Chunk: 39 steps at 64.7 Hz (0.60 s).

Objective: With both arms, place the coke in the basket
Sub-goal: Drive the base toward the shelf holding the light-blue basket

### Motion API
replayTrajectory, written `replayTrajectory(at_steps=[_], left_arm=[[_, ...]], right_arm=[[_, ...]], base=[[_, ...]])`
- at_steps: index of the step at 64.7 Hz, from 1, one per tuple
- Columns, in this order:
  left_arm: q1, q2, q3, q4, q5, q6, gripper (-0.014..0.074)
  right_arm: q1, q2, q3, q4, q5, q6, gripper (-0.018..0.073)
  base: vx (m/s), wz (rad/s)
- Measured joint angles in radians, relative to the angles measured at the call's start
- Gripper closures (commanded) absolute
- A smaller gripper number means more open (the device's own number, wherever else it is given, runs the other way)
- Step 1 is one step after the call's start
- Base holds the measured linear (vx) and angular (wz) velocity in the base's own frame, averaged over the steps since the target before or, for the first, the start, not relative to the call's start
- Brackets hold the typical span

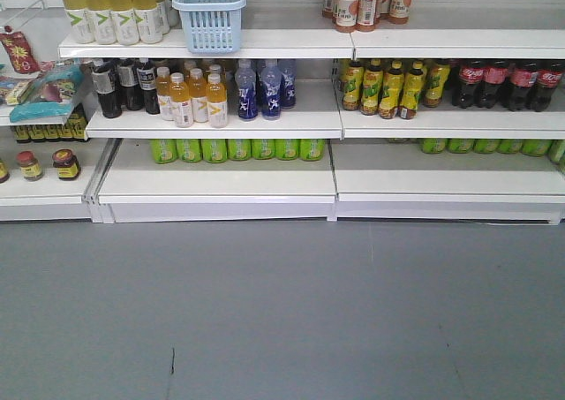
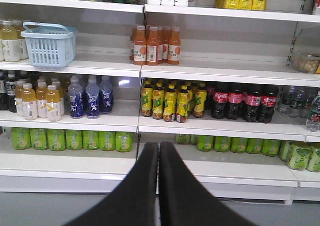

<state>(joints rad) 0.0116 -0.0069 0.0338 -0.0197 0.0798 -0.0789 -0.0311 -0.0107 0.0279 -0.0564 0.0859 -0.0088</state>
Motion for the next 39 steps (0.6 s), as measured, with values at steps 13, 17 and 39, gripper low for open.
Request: replayTrajectory(at_steps=[13,17,39], left_arm=[[0.0,0.0,0.0,0.0,0.0,0.0,0.0604],[0.0,0.0,0.0,0.0,0.0,0.0,0.0604],[0.0,0.0,0.0,0.0,0.0,0.0,0.0604]], right_arm=[[0.0,0.0,0.0,0.0,0.0,0.0,0.0568],[0.0,0.0,0.0,0.0,0.0,0.0,0.0568],[0.0,0.0,0.0,0.0,0.0,0.0,0.0568]], base=[[0.0,0.0],[0.0,0.0],[0.0,0.0]])
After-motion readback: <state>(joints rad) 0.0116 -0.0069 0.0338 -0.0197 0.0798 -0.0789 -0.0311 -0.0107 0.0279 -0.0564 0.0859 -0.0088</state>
